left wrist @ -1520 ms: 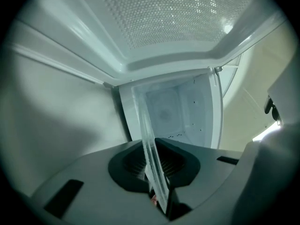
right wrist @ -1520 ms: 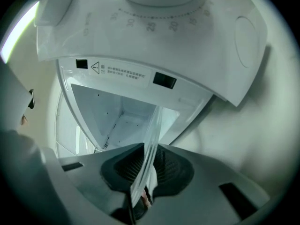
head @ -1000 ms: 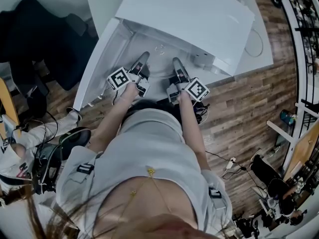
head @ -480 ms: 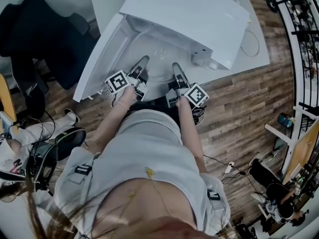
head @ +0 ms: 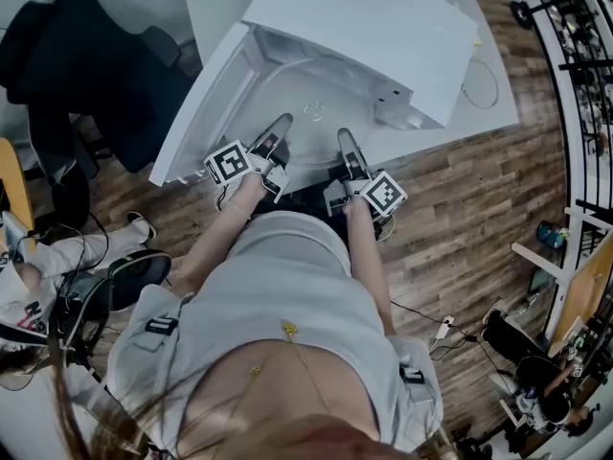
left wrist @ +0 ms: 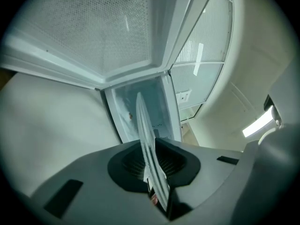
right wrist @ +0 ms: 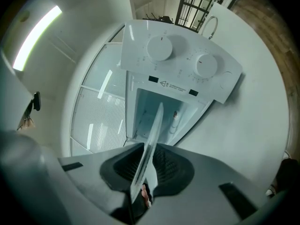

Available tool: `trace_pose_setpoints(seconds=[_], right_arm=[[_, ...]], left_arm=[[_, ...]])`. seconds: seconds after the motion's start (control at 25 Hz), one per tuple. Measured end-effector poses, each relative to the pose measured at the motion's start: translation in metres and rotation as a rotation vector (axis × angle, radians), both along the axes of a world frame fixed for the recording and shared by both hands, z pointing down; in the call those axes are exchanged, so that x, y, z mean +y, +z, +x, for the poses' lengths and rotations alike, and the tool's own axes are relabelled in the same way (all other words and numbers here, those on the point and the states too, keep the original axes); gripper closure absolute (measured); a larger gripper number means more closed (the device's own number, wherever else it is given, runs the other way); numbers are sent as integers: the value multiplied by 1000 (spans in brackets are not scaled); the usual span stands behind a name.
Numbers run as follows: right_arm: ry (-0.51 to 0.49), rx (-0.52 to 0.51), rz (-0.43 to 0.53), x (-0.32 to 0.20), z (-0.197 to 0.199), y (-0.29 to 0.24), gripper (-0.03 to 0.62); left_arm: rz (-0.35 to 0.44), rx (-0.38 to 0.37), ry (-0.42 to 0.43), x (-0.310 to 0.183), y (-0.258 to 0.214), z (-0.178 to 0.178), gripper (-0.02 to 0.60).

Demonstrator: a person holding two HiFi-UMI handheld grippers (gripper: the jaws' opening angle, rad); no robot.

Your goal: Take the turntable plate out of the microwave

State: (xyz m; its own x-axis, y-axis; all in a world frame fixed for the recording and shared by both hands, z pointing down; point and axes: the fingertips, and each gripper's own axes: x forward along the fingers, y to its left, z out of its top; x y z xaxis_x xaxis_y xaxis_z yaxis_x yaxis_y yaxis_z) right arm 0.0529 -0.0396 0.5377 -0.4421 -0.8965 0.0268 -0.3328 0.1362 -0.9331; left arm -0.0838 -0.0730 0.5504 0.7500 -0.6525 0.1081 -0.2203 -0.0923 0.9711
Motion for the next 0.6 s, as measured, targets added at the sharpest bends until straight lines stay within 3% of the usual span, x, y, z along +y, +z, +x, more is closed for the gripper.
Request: trace_pose_setpoints(seconds=[0.6], right_arm=[[8,-9,24,34,-6,-32,531]], left_arm=[[40,10,47,31,-38,-6,518]])
